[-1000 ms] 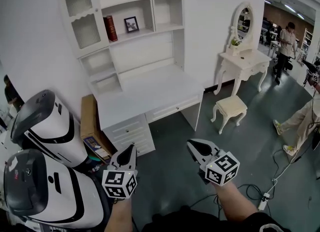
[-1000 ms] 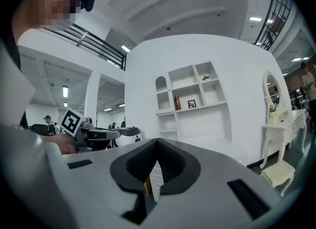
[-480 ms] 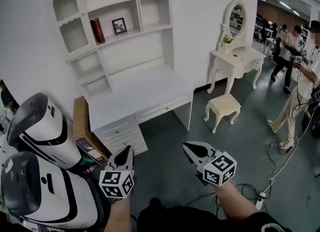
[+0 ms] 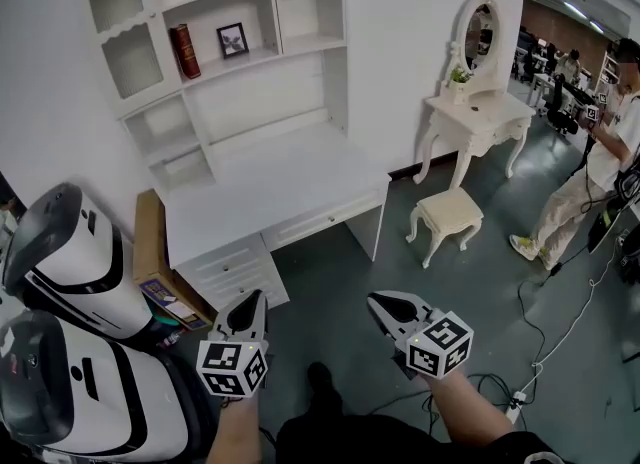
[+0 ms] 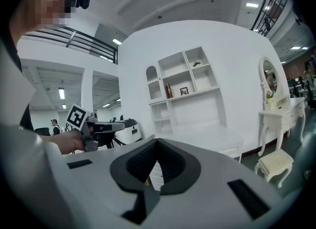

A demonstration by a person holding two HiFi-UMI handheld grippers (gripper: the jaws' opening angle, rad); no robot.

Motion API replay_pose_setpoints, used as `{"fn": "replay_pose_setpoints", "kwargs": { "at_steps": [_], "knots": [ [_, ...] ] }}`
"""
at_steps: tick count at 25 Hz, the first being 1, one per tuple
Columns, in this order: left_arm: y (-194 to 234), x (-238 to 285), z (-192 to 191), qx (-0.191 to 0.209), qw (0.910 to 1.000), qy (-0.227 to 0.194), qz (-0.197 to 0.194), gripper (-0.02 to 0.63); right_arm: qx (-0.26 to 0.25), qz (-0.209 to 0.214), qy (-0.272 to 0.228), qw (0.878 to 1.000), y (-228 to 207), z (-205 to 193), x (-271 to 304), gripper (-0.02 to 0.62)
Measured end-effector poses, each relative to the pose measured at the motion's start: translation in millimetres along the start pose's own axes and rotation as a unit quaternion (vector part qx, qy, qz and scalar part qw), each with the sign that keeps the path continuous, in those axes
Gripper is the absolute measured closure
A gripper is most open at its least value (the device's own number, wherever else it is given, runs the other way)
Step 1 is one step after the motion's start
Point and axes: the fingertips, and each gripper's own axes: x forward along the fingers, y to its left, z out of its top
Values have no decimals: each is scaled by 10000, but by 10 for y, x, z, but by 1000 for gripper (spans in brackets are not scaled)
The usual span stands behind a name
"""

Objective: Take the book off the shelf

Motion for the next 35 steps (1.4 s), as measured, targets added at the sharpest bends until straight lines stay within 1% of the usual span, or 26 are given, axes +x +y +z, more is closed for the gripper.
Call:
{"fn": "replay_pose_setpoints", "kwargs": {
  "at_steps": [3, 8, 11, 14, 17, 19, 26, 31, 35],
  "knots": [
    [167, 291, 81, -29, 10000, -20, -63, 595, 34, -46, 24, 10000, -174, 55, 251, 581],
    [562, 859, 301, 82, 9998, -132, -86, 596, -38, 38, 122, 9999, -455, 222, 896, 581],
    [910, 1106, 439, 279, 9994, -185, 38, 596, -161, 25, 163, 9997, -627, 423, 1327, 581],
    [1270, 1310, 570, 424, 9987, -247, 159, 596, -310, 38, 72, 9995, -763, 721, 1753, 581],
    [1602, 1530, 608, 382, 9989, -197, 196, 596, -286, 148, -43, 9995, -838, 926, 2147, 581],
    [1764, 1670, 593, 364, 9990, -104, 218, 595, -214, 215, -40, 9995, -881, 961, 2372, 581],
    [2043, 2143, 585, 421, 9986, 157, 295, 595, -38, 465, 23, 9989, -1130, 946, 2952, 581],
    [2265, 2637, 666, 419, 9976, 234, 503, 595, 113, 695, -4, 9975, -1558, 983, 3409, 581],
    [2460, 3164, 784, 366, 9963, 240, 739, 595, 95, 955, 18, 9954, -2014, 1095, 3834, 581]
  ]
}}
